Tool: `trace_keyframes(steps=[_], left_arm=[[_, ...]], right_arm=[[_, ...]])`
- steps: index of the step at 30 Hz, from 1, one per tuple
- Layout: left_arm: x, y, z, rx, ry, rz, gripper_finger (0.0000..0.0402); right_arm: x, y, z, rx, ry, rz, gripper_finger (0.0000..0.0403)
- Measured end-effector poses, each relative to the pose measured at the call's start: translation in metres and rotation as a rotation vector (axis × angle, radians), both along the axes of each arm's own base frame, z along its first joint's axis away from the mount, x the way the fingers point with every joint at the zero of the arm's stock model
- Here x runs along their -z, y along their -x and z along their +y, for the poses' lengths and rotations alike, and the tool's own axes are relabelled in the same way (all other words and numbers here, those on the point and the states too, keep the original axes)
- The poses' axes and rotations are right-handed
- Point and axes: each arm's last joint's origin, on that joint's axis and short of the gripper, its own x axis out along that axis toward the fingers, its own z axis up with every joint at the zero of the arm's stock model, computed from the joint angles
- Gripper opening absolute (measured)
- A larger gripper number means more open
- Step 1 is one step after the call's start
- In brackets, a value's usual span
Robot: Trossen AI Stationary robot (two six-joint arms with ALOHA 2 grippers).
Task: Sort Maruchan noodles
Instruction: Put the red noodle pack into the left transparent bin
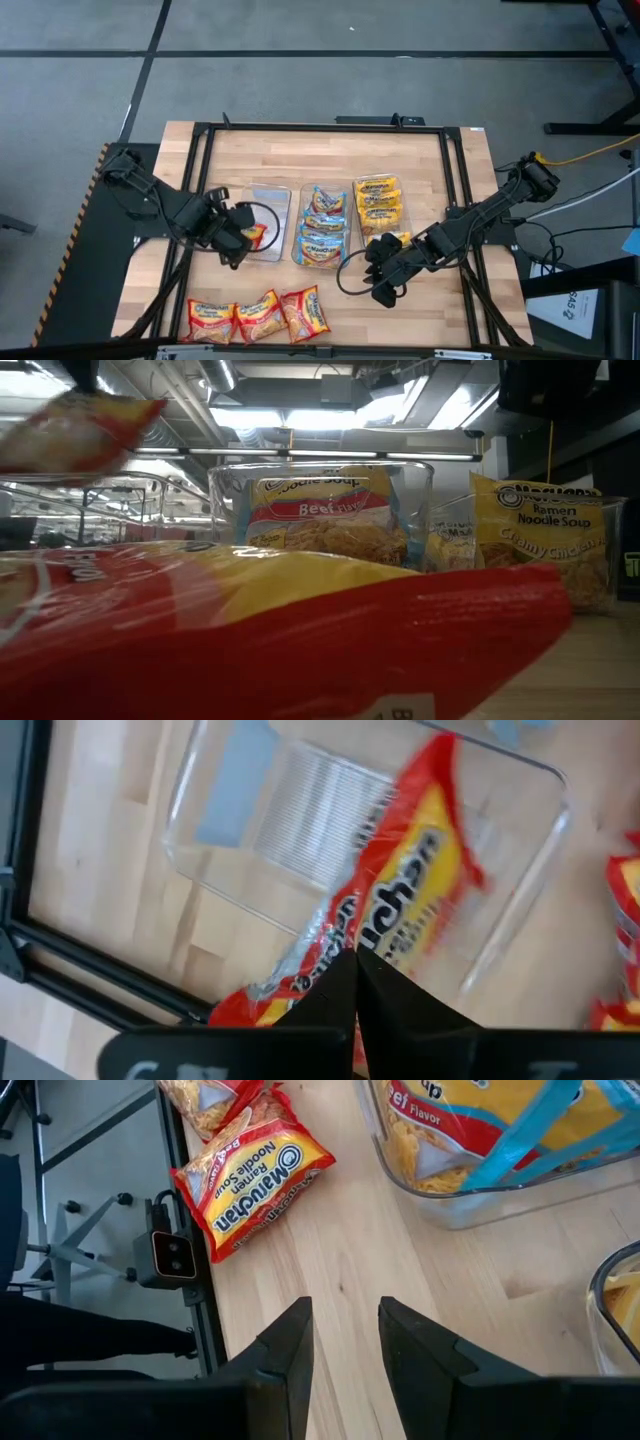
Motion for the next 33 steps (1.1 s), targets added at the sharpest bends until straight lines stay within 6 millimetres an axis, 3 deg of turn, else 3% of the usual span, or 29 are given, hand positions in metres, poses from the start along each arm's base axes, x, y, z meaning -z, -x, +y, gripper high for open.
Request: trace_keyframes(steps=[17, 33], left_arm=[[-0.004, -0.021, 0.010, 0.065, 0.040, -0.130, 0.0000], [0.002, -0.033, 0.004, 0.078, 0.025, -0.159, 0.0000]], right_arm=[[0.000, 0.000, 0.000, 0.000, 0.001, 0.002, 0.0115], [0.000, 0.000, 0.000, 0.000, 0.001, 0.002, 0.0115]])
